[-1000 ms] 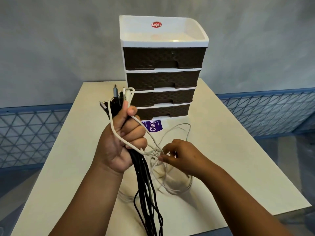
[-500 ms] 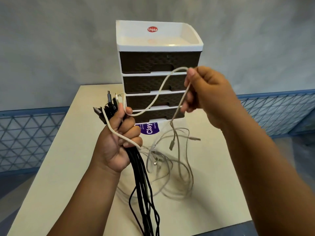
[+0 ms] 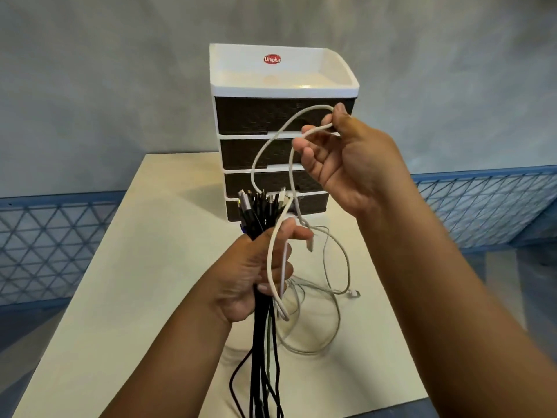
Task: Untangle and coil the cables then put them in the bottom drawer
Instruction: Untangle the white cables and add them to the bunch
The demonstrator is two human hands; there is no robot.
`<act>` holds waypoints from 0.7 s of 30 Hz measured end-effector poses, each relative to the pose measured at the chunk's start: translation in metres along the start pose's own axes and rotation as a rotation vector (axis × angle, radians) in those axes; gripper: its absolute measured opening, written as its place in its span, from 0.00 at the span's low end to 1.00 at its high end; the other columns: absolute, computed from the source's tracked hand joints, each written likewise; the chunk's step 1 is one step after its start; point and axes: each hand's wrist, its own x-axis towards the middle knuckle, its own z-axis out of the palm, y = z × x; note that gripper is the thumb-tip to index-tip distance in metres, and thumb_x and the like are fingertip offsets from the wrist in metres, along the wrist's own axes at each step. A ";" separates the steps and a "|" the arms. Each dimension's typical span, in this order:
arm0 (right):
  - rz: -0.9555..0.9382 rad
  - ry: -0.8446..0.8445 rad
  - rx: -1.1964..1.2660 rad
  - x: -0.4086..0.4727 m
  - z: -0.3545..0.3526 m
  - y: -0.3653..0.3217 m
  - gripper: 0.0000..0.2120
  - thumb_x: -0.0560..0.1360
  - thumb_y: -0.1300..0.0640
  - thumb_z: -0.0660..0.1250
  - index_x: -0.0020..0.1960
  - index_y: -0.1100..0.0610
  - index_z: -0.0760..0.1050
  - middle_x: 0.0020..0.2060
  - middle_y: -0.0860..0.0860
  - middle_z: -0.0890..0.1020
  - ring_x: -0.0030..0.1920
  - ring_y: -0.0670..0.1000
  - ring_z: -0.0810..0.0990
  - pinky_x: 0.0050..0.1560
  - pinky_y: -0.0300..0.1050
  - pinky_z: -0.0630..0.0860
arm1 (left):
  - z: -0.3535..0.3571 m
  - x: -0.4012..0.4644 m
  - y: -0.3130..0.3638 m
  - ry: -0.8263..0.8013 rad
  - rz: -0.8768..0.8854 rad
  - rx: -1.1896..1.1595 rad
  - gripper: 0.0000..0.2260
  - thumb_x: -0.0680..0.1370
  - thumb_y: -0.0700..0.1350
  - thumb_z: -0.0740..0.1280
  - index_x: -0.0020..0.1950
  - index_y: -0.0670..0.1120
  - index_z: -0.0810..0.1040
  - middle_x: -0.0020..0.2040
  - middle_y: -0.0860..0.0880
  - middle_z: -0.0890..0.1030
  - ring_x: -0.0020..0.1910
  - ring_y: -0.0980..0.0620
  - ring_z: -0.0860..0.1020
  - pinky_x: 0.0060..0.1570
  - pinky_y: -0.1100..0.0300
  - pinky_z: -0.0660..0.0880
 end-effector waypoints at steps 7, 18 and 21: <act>0.013 0.024 0.108 0.003 -0.022 -0.017 0.16 0.84 0.51 0.54 0.41 0.56 0.69 0.27 0.51 0.75 0.22 0.44 0.68 0.24 0.35 0.67 | -0.003 0.001 -0.003 0.138 0.019 0.014 0.09 0.74 0.51 0.68 0.38 0.46 0.75 0.28 0.51 0.52 0.22 0.58 0.52 0.21 0.68 0.50; -0.152 -0.159 0.250 -0.026 -0.038 -0.071 0.16 0.84 0.53 0.53 0.40 0.56 0.67 0.23 0.46 0.68 0.20 0.42 0.60 0.21 0.34 0.59 | -0.012 0.008 -0.010 0.406 -0.031 -0.058 0.11 0.76 0.51 0.68 0.47 0.43 0.78 0.23 0.55 0.56 0.18 0.60 0.55 0.17 0.69 0.53; -0.126 -0.164 0.114 -0.034 -0.048 -0.067 0.15 0.84 0.52 0.53 0.41 0.55 0.68 0.22 0.46 0.68 0.20 0.42 0.61 0.21 0.34 0.60 | -0.010 0.005 -0.011 0.428 -0.030 -0.036 0.16 0.75 0.52 0.68 0.56 0.42 0.77 0.24 0.54 0.57 0.20 0.60 0.55 0.17 0.68 0.54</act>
